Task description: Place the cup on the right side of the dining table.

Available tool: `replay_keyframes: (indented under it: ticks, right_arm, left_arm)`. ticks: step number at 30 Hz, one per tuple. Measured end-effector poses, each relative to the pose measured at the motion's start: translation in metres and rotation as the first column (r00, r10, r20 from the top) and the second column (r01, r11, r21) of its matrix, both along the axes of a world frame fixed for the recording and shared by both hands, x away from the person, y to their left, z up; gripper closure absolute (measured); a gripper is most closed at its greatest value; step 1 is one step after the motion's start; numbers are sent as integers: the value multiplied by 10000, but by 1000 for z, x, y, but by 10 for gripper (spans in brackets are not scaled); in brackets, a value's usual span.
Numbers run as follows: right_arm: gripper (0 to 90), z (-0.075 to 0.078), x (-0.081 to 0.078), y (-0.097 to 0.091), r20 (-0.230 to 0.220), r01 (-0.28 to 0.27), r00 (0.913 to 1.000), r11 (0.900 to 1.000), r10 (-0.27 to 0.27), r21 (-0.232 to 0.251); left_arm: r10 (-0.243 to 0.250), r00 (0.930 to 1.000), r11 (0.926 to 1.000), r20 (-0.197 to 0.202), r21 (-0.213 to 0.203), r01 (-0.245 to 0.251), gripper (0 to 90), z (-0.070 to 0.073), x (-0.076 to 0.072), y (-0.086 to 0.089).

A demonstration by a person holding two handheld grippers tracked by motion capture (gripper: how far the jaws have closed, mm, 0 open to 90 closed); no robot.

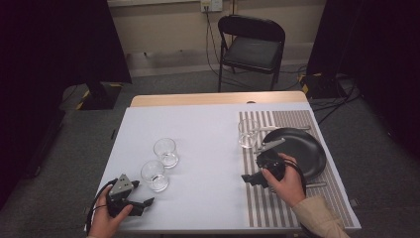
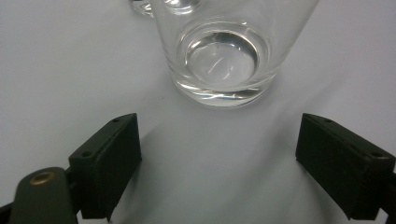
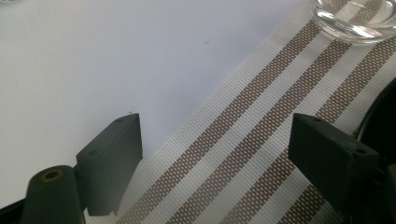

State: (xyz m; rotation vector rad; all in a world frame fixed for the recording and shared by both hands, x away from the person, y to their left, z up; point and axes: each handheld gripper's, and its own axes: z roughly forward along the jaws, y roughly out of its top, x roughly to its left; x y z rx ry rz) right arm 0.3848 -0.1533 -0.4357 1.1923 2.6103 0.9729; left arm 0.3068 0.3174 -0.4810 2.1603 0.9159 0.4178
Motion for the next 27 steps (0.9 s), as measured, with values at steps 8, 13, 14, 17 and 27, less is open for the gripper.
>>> replay_keyframes:
  ticks: [8, 13, 14, 17, 27]
  right_arm:
    - [168, -4, -2, -1, -27, -60, 10000, 10000, 60, -46]
    - [168, -7, -4, -2, -18, -64, 10000, 10000, 63, -42]
    - [168, -7, -4, -2, -18, -64, 10000, 10000, 63, -42]
    - [166, -8, -5, -3, -61, -140, 9999, 9999, 140, -5]
    - [167, -12, -9, -6, -151, -205, 9997, 9998, 205, 62]
  left_arm:
    - [0, 10000, 10000, 0, 1, 0, 133, 0, 0, 0]
    - [0, 10000, 10000, 0, 0, 0, 133, 0, 0, 0]
    - [0, 10000, 10000, 0, 0, 0, 133, 0, 0, 0]
    - [-1, 10000, 10000, -2, 1, 1, 133, 0, 0, 0]
    - [2, 10000, 10000, 5, 3, -2, 133, 0, 0, 0]
